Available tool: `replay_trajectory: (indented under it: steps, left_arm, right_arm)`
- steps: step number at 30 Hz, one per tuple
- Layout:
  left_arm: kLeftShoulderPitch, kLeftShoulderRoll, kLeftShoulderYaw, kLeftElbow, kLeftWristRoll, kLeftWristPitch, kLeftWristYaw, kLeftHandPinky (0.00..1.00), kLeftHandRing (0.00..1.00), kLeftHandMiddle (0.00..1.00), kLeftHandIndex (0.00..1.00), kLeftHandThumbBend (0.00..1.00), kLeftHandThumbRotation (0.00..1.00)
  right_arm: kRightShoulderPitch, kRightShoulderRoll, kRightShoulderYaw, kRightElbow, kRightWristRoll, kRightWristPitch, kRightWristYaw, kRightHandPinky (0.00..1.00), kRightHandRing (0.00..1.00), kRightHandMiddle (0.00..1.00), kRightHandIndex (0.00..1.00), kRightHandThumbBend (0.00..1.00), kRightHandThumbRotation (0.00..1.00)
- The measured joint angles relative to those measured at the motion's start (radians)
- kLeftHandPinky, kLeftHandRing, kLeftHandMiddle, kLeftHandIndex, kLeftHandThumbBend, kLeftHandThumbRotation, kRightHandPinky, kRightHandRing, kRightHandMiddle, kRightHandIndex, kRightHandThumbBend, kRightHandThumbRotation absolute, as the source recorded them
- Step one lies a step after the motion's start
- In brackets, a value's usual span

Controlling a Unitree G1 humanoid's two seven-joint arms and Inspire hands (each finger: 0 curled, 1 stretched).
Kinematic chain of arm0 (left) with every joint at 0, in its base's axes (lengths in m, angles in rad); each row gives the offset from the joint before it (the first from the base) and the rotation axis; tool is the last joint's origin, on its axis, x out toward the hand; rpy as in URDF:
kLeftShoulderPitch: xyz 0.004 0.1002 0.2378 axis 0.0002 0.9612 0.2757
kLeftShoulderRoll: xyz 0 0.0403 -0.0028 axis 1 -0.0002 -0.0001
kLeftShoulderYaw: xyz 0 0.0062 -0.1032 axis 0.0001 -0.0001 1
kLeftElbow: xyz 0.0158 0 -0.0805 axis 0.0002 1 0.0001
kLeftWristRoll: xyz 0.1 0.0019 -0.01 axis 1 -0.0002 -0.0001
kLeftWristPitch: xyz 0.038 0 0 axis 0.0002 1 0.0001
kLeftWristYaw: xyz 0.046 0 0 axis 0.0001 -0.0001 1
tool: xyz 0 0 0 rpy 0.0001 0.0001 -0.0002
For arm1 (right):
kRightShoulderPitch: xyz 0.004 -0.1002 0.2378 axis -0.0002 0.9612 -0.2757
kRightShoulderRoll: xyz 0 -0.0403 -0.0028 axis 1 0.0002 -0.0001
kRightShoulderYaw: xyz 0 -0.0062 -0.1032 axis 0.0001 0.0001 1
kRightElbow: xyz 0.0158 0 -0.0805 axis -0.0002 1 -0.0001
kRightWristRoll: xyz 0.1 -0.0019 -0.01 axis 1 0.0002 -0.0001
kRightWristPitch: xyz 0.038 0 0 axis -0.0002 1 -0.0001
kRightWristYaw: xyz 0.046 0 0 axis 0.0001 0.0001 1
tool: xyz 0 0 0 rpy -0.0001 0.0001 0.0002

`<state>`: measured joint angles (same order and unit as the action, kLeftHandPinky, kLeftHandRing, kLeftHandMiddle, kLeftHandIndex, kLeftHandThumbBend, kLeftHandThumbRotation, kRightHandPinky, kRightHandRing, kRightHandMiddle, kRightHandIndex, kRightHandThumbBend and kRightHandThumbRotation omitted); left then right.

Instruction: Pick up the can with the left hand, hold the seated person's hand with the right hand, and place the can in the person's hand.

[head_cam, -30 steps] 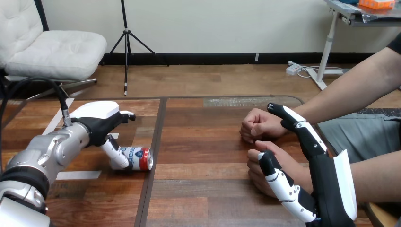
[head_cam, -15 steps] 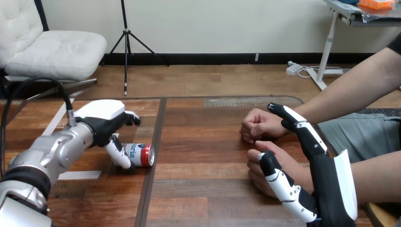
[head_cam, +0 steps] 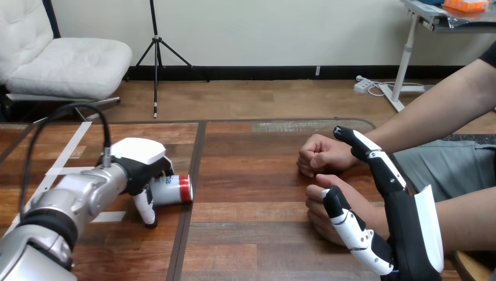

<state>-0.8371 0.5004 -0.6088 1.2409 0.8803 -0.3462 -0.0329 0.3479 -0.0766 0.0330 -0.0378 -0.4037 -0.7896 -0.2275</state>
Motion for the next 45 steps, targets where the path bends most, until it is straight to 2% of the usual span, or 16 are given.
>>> replay_trajectory:
  steps: [11,23,27,33,45]
  left_arm:
    - [-0.026,-0.028,-0.043,0.008,0.034,0.025,-0.005,0.50,0.60,0.67,0.70,0.87,0.04]
    - [-0.035,-0.043,-0.044,0.022,0.030,0.031,-0.018,0.49,0.60,0.68,0.69,0.89,0.04]
    - [-0.035,-0.043,-0.043,0.026,0.028,0.032,-0.015,0.49,0.59,0.67,0.69,0.85,0.03]
    - [-0.033,-0.045,-0.042,0.030,0.027,0.031,0.007,0.48,0.59,0.66,0.68,0.81,0.00]
    - [-0.013,-0.035,-0.038,0.048,-0.002,0.017,0.087,0.46,0.53,0.59,0.60,0.73,0.00]
  right_arm:
    - [0.000,-0.001,0.000,0.000,0.004,0.000,0.006,0.86,0.88,0.85,0.83,0.53,0.73]
    - [0.000,-0.001,-0.001,0.000,-0.002,0.000,0.003,0.85,0.87,0.84,0.82,0.53,0.75]
    - [0.000,-0.001,-0.002,0.000,-0.002,-0.001,0.000,0.85,0.87,0.85,0.82,0.53,0.75]
    - [0.000,-0.003,-0.003,0.000,-0.002,-0.008,0.000,0.85,0.87,0.84,0.82,0.54,0.75]
    - [0.000,-0.004,-0.008,0.000,0.000,-0.012,-0.003,0.84,0.86,0.84,0.82,0.54,0.75]
